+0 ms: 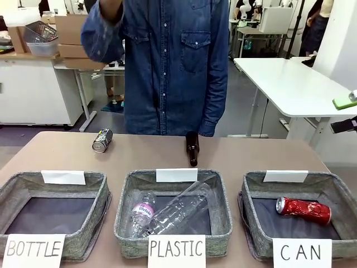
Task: Sort the can waste into the basket.
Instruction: Pick up the can waste from the table and place it in the right Fabric basket.
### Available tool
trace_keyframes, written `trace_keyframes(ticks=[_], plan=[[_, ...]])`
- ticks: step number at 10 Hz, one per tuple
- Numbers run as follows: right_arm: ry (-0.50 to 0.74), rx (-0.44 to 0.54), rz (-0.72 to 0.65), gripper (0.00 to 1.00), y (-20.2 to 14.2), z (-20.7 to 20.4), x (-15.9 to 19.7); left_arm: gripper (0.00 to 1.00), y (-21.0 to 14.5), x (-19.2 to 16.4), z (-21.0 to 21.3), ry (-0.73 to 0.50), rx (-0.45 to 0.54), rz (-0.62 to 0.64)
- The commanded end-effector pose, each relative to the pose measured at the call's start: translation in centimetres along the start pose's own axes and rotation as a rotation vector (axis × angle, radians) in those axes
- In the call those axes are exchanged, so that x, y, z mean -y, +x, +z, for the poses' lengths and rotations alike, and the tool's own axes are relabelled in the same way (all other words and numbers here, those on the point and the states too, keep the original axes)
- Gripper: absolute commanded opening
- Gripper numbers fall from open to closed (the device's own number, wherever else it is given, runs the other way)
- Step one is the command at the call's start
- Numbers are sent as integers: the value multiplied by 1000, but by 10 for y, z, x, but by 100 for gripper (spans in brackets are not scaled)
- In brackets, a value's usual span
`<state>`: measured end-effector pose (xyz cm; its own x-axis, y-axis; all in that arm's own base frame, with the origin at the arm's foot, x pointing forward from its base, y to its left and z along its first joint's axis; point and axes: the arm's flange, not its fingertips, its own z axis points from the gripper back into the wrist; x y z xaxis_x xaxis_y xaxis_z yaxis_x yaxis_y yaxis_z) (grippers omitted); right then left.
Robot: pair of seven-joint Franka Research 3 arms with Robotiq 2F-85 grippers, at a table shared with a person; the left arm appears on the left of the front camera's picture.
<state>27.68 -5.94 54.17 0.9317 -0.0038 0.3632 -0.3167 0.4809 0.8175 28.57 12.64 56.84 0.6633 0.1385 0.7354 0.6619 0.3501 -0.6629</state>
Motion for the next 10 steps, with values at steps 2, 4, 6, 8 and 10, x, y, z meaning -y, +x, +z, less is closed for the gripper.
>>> trace_keyframes(ticks=[2,4,6,8,10], plan=[[-9,-11,32,100,1,2,2,100,-40,34,77,74,223,-36],[-9,-11,32,100,1,2,2,100,-58,40,92,82,309,-61],[-9,-11,32,100,1,2,2,100,-58,41,86,88,314,-59],[-9,-11,32,100,1,2,2,100,-57,38,84,84,297,-55],[-9,-11,32,100,1,2,2,100,-55,37,85,88,281,-50]])
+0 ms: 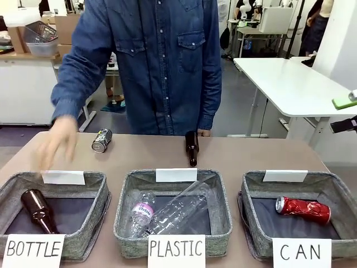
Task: Sort the can waste into the basket.
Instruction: Pick up the can waste from the table and place it in the right Fabric basket.
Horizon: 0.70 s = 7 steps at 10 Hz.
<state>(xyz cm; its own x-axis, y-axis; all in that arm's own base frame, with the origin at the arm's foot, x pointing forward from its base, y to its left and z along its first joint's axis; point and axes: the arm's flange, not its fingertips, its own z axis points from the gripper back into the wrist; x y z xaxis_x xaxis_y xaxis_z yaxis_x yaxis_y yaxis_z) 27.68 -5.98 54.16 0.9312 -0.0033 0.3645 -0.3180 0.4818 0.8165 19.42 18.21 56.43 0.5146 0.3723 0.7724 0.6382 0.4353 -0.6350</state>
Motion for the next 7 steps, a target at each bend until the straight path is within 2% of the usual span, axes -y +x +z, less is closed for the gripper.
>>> trace_keyframes(ticks=[1,3,4,6,7], plan=[[-8,-11,30,100,1,2,2,100,2,-3,-1,-4,-4,-13],[-8,-11,30,100,1,2,2,100,9,-7,-14,22,-89,-4],[-8,-11,30,100,1,2,2,100,20,-11,-35,64,-213,7],[-8,-11,30,100,1,2,2,100,48,-31,-98,279,-477,64],[-8,-11,30,100,1,2,2,100,60,-44,-135,314,-597,72]])
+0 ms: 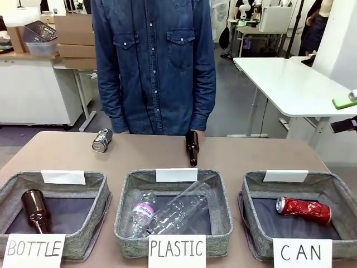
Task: Sort the can waste into the basket.
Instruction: Pick up the can waste from the table and place it in the right Fabric basket.
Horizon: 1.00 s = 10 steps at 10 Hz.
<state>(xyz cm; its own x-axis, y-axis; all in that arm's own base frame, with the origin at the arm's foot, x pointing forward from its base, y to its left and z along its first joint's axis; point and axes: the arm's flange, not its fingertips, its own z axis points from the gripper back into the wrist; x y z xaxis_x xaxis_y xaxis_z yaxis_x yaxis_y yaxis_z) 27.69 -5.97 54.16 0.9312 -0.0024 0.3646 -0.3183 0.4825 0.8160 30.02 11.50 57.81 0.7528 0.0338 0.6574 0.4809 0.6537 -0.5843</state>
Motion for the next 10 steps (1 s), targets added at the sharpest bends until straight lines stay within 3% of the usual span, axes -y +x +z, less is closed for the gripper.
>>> trace_keyframes(ticks=[1,2,5,7,8,9,10], plan=[[-8,-10,30,100,1,2,2,100,50,-15,-47,141,-254,51],[-8,-10,30,100,1,2,2,100,70,-22,-91,211,-360,42],[-8,-10,30,100,1,2,2,100,93,-55,-204,522,-514,-16],[-8,-10,30,100,1,2,2,100,89,-74,-281,508,-620,-45],[-8,-10,30,100,1,2,2,100,97,-82,-296,535,-500,-24],[-8,-10,30,100,1,2,2,100,74,-70,-267,513,-583,-50],[-8,-10,30,100,1,2,2,100,74,-70,-267,513,-583,-50]])
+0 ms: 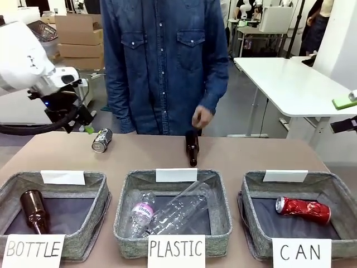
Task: Sort the can waste into the basket.
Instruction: Pick up the can waste from the table and place it in the right Fabric basket.
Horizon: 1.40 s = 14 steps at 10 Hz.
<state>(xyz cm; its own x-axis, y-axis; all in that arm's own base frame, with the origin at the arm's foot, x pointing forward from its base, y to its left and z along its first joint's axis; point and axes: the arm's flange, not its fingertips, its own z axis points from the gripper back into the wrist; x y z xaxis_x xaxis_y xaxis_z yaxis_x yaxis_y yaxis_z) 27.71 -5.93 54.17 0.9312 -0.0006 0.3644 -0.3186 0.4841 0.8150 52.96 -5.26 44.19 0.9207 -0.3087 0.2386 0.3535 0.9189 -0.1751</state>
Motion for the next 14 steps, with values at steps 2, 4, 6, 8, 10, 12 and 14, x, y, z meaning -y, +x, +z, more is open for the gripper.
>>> trace_keyframes(ticks=[2,4,6,8,10,12,14], plan=[[-6,-8,29,100,0,3,2,100,29,-13,-28,24,8,105],[-6,-8,29,100,0,3,2,100,63,-34,-71,31,66,202],[-6,-8,29,100,0,3,2,100,81,-39,-89,45,122,222],[-6,-8,29,100,0,3,2,100,96,-44,-117,32,66,233],[-6,-8,29,100,0,3,2,100,106,-43,-140,75,4,233],[-6,-8,29,100,0,3,2,40,107,-42,-137,99,-11,250],[-6,-8,29,100,0,3,2,35,106,-45,-139,104,-24,257]])
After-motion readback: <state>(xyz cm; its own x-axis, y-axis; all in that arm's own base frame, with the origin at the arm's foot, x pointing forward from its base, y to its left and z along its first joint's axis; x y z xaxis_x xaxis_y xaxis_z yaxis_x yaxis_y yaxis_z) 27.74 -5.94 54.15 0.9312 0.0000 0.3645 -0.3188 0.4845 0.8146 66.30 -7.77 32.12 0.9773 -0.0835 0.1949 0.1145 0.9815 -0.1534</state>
